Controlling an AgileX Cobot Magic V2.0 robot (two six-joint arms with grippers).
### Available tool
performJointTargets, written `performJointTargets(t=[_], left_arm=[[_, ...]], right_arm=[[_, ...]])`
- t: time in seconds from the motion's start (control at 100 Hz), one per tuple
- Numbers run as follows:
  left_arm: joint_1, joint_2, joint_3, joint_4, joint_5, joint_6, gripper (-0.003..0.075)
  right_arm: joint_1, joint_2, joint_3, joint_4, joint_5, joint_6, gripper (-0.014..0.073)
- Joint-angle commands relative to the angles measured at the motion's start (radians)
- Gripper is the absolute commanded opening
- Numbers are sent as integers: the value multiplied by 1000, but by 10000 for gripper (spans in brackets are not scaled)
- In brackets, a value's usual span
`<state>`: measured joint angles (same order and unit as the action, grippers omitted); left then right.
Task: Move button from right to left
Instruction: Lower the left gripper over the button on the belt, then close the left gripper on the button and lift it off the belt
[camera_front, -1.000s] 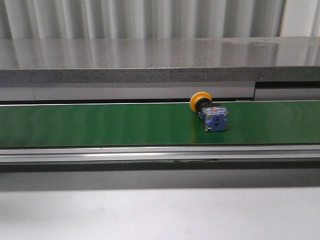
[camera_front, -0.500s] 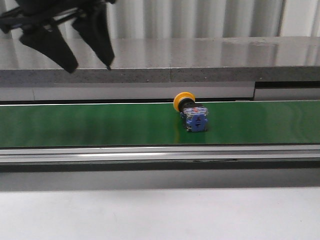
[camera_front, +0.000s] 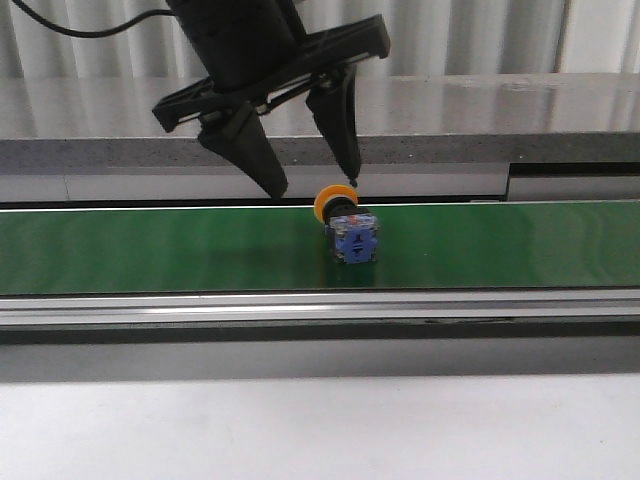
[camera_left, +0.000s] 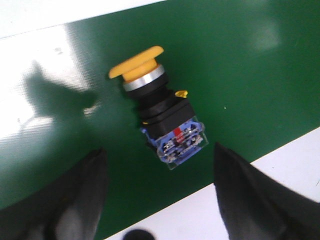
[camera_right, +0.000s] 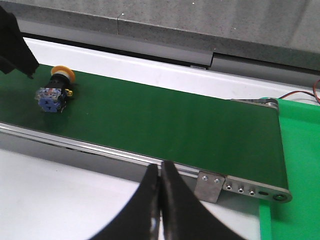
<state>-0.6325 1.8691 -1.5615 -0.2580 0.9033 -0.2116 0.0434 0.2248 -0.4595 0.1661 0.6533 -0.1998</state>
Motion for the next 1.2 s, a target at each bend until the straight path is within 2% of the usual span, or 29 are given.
performJointTargets(t=[0.0, 0.47, 0.57, 0.74, 0.81, 0.88, 1.04, 1.19], left_arm=[[-8, -20, -54, -60, -15, -9, 442], [-3, 81, -75, -52, 12, -29, 435], [-3, 85, -75, -38, 12, -34, 368], [-3, 83, -85, -25, 8, -34, 97], [-3, 79, -85, -25, 10, -34, 15], [-3, 68, -90, -18, 23, -34, -18], [12, 19, -101, 3, 35, -34, -20], [82, -52, -101, 23, 84, -1, -20]], right_arm=[[1, 9, -25, 9, -81, -6, -65], [1, 9, -25, 9, -81, -6, -65], [1, 9, -25, 9, -81, -6, -65], [1, 9, -25, 9, -81, -6, -65], [1, 9, -25, 9, -81, -6, -65], [1, 9, -25, 9, -81, -6, -65], [1, 9, -25, 9, -81, -6, -65], [1, 9, -25, 9, -81, -6, -65]])
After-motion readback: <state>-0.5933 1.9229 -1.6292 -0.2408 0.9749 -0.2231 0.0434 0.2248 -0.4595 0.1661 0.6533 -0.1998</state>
